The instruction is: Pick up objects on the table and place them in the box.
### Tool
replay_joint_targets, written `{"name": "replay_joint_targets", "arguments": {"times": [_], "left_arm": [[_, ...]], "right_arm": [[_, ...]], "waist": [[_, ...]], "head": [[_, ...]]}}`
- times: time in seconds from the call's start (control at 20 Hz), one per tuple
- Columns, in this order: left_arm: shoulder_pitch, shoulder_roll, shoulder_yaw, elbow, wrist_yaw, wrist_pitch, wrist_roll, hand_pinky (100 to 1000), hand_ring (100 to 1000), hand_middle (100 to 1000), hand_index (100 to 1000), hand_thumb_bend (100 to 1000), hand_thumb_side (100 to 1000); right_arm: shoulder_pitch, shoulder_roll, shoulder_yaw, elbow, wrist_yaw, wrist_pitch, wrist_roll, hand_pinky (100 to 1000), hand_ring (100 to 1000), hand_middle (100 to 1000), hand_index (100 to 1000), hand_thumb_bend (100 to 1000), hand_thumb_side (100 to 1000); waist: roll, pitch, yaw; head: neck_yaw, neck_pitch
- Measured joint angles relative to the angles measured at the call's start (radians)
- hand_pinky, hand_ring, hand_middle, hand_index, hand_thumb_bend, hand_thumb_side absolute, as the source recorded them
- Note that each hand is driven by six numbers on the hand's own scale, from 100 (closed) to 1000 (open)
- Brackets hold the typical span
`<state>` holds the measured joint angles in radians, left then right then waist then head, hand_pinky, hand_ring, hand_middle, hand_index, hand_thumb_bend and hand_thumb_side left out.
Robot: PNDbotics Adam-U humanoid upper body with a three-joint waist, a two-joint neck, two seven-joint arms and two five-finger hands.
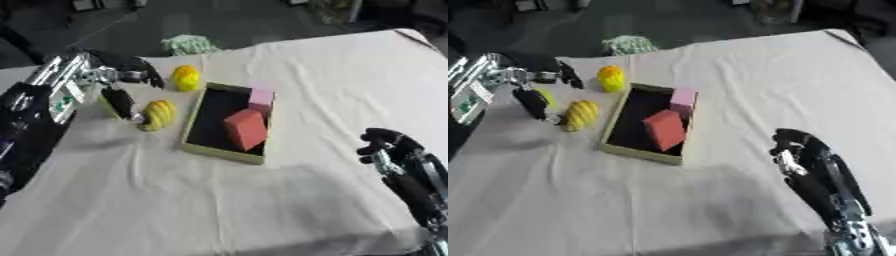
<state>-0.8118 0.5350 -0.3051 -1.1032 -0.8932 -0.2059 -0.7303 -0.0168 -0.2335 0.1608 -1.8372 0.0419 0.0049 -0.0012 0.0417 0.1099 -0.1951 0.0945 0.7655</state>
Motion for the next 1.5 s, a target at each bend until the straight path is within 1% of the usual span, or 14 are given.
{"name": "replay_joint_targets", "arguments": {"times": [0.05,0.15,0.4,0.5,0.6,0.65,0.7,0.75,0.8,0.85,0.95,1.05,1.3,1.5], "left_arm": [[0.000,-0.008,0.002,0.014,-0.003,0.005,0.012,856,835,797,897,398,382],[-0.005,-0.025,0.008,0.042,-0.017,0.017,0.041,858,835,802,898,389,399],[-0.007,-0.064,0.025,0.118,-0.048,0.044,0.116,860,838,807,900,390,397],[-0.007,-0.072,0.026,0.143,-0.061,0.046,0.129,858,836,803,897,372,371],[-0.006,-0.079,0.030,0.158,-0.072,0.047,0.142,848,818,781,880,312,289],[-0.006,-0.080,0.033,0.162,-0.075,0.049,0.152,834,796,753,858,251,210],[-0.006,-0.082,0.035,0.164,-0.077,0.051,0.165,824,773,720,835,209,161],[-0.004,-0.084,0.037,0.165,-0.079,0.052,0.181,804,724,639,780,137,100],[-0.001,-0.085,0.037,0.166,-0.081,0.052,0.197,793,698,604,751,103,100],[0.002,-0.086,0.037,0.166,-0.082,0.051,0.214,778,657,543,698,100,100],[0.002,-0.086,0.037,0.166,-0.081,0.046,0.240,764,624,490,647,100,100],[0.002,-0.079,0.037,0.157,-0.071,0.041,0.255,762,617,468,623,100,100],[-0.025,-0.042,0.046,0.087,-0.011,0.053,0.276,764,616,458,614,100,100],[-0.053,-0.043,0.046,0.039,0.033,0.076,0.304,767,634,472,632,100,100]], "right_arm": [[0.000,0.000,0.000,0.000,0.000,0.000,0.000,660,664,710,779,100,494],[0.000,0.000,0.000,0.000,0.000,0.000,0.000,660,664,710,779,100,498],[0.000,0.000,0.000,0.000,0.000,0.001,0.001,660,664,710,779,100,504],[0.000,0.000,0.000,0.000,0.000,0.001,0.001,660,664,710,779,100,509],[0.000,0.000,0.000,0.000,0.000,0.001,0.001,660,664,710,779,100,511],[0.000,0.000,0.000,0.000,0.000,0.001,0.001,660,664,710,780,100,511],[0.000,0.000,0.000,0.000,0.000,0.001,0.001,660,664,710,779,100,510],[0.000,0.000,0.000,0.000,0.000,0.001,0.001,660,664,710,779,100,510],[0.000,0.000,0.000,0.000,0.000,0.001,0.001,660,664,710,780,100,510],[0.000,0.000,0.000,0.000,0.000,0.001,0.001,661,663,711,780,100,510],[0.000,0.000,0.000,0.000,0.000,0.001,0.001,661,663,710,780,100,509],[0.000,0.000,0.000,0.000,0.000,0.001,0.001,661,663,710,780,100,510],[0.000,0.000,0.000,0.000,0.000,0.001,0.000,661,663,711,780,100,501],[0.000,0.000,0.001,0.000,0.000,0.001,0.000,661,663,711,780,100,501]], "waist": [[-0.001,0.000,-0.001],[-0.001,0.000,-0.003],[-0.001,0.001,-0.010],[0.000,0.002,-0.010],[0.001,0.003,-0.011],[0.003,0.003,-0.011],[0.004,0.003,-0.012],[0.004,0.003,-0.012],[0.005,0.003,-0.014],[0.005,0.003,-0.014],[0.006,0.003,-0.014],[0.007,0.003,-0.014],[0.012,0.002,-0.008],[0.011,0.000,-0.009]], "head": [[0.000,0.000],[0.001,0.000],[0.002,0.000],[0.002,0.000],[0.002,0.000],[0.002,0.000],[0.002,0.000],[0.002,0.000],[0.002,0.000],[0.001,0.000],[0.001,0.000],[0.001,0.000],[-0.001,0.000],[-0.001,0.000]]}}
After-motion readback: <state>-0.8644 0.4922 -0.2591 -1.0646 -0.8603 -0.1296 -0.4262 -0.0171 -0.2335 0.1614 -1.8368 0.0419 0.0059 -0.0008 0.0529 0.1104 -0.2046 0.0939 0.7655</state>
